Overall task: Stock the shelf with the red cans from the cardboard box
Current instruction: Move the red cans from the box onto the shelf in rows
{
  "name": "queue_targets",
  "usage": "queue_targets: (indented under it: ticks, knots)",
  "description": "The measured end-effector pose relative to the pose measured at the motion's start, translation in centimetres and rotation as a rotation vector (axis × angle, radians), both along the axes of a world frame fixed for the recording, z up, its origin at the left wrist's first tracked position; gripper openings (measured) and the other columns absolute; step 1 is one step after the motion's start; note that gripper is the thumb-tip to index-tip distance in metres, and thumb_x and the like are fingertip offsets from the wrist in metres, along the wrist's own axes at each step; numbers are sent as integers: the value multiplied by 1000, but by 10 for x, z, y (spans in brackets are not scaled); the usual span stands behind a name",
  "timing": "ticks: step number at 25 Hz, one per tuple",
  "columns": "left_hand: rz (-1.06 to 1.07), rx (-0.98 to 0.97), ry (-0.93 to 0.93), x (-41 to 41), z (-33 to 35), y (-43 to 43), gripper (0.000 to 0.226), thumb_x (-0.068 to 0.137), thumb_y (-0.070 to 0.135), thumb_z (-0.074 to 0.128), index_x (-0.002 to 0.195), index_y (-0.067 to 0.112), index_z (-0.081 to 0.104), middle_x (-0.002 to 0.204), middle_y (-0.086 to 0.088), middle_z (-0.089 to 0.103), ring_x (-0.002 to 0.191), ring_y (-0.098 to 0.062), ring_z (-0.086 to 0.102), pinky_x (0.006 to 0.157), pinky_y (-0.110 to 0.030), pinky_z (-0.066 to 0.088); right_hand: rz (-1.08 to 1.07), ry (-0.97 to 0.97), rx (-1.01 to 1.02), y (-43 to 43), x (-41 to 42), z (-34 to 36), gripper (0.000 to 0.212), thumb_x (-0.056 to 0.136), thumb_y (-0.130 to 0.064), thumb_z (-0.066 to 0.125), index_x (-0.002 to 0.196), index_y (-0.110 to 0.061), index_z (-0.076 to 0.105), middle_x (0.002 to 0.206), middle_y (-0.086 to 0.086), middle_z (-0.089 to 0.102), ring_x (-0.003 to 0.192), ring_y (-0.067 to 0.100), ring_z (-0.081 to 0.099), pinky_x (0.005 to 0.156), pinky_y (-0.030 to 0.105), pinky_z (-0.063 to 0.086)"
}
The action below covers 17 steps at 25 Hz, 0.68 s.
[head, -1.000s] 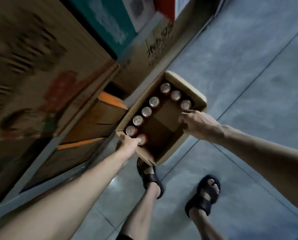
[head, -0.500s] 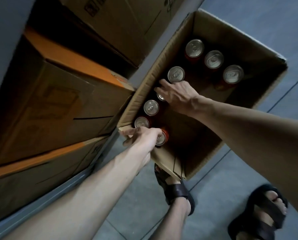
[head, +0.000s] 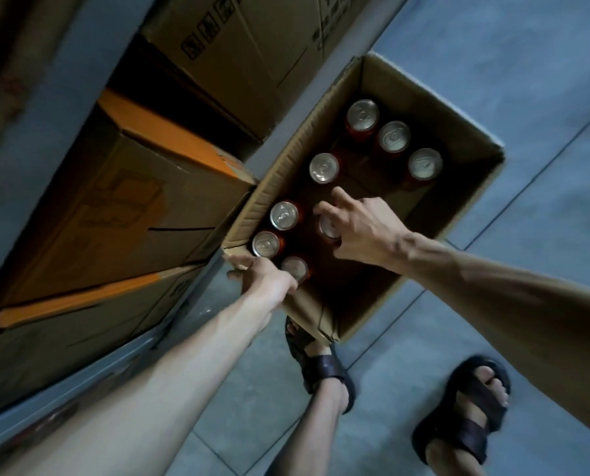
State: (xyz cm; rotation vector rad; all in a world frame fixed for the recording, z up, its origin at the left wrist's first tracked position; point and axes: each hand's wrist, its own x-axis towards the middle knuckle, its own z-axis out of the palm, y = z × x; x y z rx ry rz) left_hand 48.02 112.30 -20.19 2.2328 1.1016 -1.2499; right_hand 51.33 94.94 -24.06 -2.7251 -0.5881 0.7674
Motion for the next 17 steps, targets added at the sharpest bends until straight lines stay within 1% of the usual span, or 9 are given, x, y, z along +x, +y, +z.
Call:
queue_targets:
  ticks: [1,3,5,7,9,11,13,15,17]
  knots:
    - [-20,-47,-51,-7,12,-2,116,76,3,75,152,1,-13,157,-30,11,136,-38,38,105,-36,40,-77,27,64,-9,-10,17,73,63,-44,71,130,-33,46,115,1,48,68,29,63,52,29,39]
    - [-145,-125,-153,-13,53,-17,120,73,4,77,154,13,-10,159,-20,15,135,-32,41,98,-30,42,-252,95,175,-30,-22,60,75,59,-53,76,127,-35,49,106,-3,49,75,26,62,59,31,48]
    - [-248,-301,-294,-8,86,-30,113,68,6,82,155,19,10,149,-1,32,130,-18,42,99,-23,39,-490,216,347,-48,-17,107,70,60,-52,80,123,-34,55,103,-3,54,88,23,60,73,37,53]
    - [-341,-486,-380,4,143,-49,101,65,10,87,149,16,31,130,3,47,120,-10,46,91,-9,31,-690,353,569,-66,-9,169,55,63,-45,83,112,-31,62,99,0,63,92,21,62,79,39,54]
    - [-452,-569,-439,16,202,-67,91,62,18,89,140,15,45,123,0,59,112,-9,53,78,2,29,-808,486,762,-84,3,233,46,61,-35,83,103,-24,66,87,-3,68,80,12,65,68,30,54]
    - [-489,-607,-452,31,272,-80,91,50,40,86,132,24,50,106,12,62,101,-5,57,69,10,29,-794,553,861,-100,17,307,47,62,-27,74,108,-18,67,76,-11,65,64,0,61,53,13,45]
    - [-447,-693,-385,43,330,-84,85,39,54,79,118,36,53,99,19,66,99,-5,63,81,2,40,-718,611,883,-114,26,371,48,66,-23,69,113,-15,66,77,-10,65,60,-3,59,50,8,42]
    - [-383,-832,-311,56,406,-80,71,47,48,83,113,33,62,105,10,73,103,-10,67,96,-24,50,-615,631,893,-124,35,451,50,68,-23,66,117,-16,66,82,-7,68,64,0,62,52,10,44]
    - [-407,-910,-302,58,483,-75,54,58,42,85,109,40,65,104,12,74,99,-4,69,89,-20,51,-542,655,890,-127,42,530,59,68,-25,67,126,-19,63,90,-5,70,69,0,64,55,11,46]
